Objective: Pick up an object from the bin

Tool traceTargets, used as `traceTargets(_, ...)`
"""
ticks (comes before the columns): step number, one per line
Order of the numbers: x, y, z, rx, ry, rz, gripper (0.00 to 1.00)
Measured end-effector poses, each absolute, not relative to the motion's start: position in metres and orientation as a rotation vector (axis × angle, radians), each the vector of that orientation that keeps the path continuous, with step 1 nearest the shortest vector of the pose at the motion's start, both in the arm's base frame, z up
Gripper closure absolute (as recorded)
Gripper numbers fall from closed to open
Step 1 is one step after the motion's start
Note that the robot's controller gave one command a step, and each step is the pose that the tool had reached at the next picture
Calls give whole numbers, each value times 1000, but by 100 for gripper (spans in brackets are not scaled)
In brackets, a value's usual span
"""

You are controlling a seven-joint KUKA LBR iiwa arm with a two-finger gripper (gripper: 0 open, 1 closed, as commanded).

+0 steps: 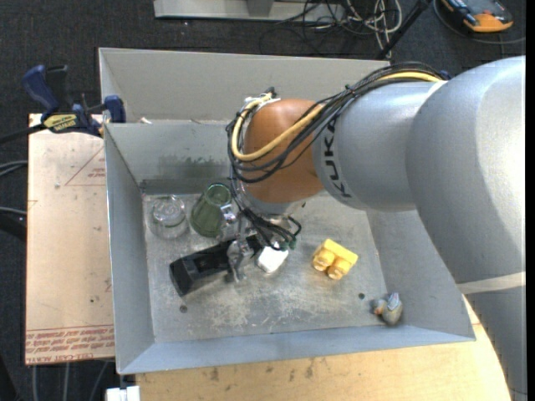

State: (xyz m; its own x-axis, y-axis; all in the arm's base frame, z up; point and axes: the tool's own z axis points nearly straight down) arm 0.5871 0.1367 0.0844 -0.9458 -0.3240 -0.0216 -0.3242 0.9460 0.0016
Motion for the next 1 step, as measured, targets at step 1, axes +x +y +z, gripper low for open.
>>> traceTargets(1, 614, 92, 206, -1188, 2909, 2, 100)
